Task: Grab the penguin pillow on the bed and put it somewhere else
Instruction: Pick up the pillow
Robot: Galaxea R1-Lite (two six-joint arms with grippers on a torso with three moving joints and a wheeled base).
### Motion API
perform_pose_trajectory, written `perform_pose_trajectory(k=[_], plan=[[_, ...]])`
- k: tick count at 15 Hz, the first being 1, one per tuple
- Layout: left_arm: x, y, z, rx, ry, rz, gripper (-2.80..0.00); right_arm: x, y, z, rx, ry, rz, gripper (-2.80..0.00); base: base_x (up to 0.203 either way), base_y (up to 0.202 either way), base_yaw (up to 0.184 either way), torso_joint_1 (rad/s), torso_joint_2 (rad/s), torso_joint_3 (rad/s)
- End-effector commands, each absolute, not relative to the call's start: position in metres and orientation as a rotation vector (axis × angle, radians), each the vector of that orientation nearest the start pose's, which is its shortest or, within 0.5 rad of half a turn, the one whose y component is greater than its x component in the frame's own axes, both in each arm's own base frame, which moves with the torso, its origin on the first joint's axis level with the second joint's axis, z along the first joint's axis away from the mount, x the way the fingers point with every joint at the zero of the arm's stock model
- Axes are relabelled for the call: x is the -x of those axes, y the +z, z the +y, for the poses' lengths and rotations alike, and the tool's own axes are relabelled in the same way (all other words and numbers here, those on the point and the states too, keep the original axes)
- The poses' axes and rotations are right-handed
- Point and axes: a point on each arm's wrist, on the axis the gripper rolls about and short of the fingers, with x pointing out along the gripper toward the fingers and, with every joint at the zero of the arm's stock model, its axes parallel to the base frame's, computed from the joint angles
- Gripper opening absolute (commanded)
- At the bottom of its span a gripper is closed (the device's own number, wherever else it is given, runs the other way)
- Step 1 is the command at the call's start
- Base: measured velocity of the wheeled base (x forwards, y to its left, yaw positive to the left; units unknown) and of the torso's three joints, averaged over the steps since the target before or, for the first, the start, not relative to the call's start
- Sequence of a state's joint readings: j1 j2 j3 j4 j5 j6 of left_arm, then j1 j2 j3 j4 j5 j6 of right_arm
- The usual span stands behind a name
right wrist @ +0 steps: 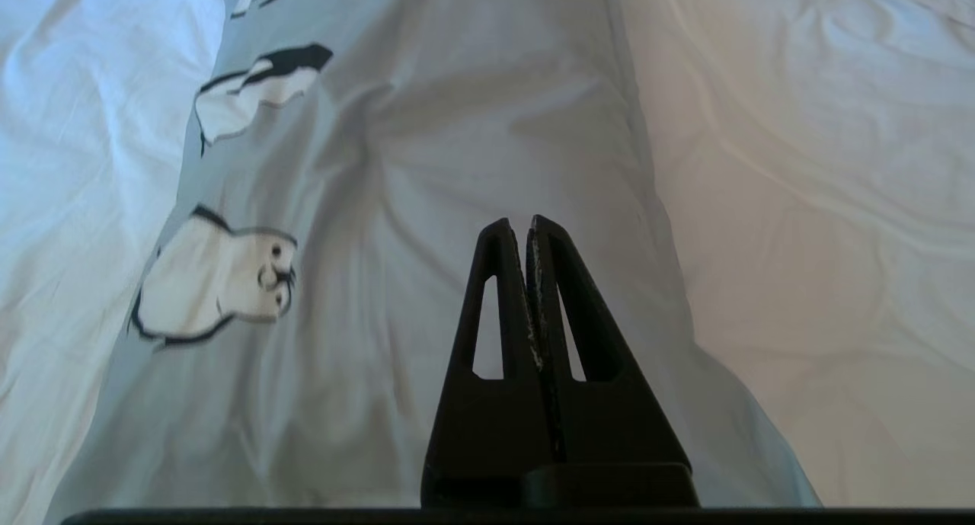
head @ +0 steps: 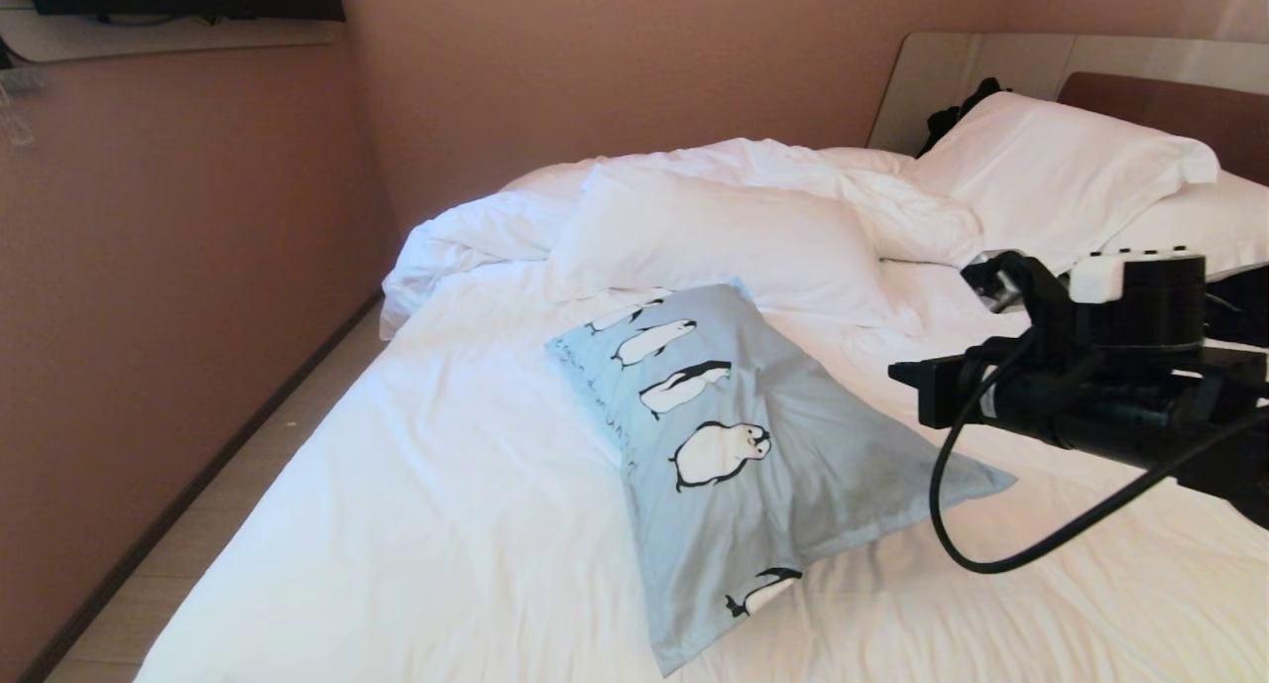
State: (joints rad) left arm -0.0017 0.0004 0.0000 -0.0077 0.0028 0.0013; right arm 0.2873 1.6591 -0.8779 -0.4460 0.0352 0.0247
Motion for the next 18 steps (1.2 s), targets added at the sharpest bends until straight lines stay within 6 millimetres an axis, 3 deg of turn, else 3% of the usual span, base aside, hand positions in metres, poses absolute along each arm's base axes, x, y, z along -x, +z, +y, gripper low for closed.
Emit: perform_pose_trajectory(k=[1,7,10,14,15,18], plan=[[0.023,0.076,0.0,-0.003,0.002,-0.008,-2.8,-0.312,0.184,0.1,0.031,0.313,0.363,-2.8,0.0,0.0,0.0,0.0,0.0,0.0],[0.023,0.076,0.0,-0.002,0.002,-0.008,-2.8,-0.345,0.174,0.14,0.052,0.366,0.353,-2.8,0.0,0.0,0.0,0.0,0.0,0.0],[0.023,0.076,0.0,-0.002,0.002,-0.008,-2.8,-0.354,0.178,0.155,0.051,0.393,0.322,-2.8,0.0,0.0,0.0,0.0,0.0,0.0],[0.023,0.076,0.0,-0.002,0.002,-0.008,-2.8,-0.37,0.149,0.169,0.058,0.408,0.303,-2.8,0.0,0.0,0.0,0.0,0.0,0.0],[0.023,0.076,0.0,-0.002,0.002,-0.008,-2.8,-0.372,0.146,0.171,0.06,0.412,0.287,0.0,0.0,0.0,0.0,0.0,0.0,0.0],[0.023,0.076,0.0,-0.002,0.002,-0.008,-2.8,-0.367,0.144,0.169,0.052,0.413,0.293,0.0,0.0,0.0,0.0,0.0,0.0,0.0]])
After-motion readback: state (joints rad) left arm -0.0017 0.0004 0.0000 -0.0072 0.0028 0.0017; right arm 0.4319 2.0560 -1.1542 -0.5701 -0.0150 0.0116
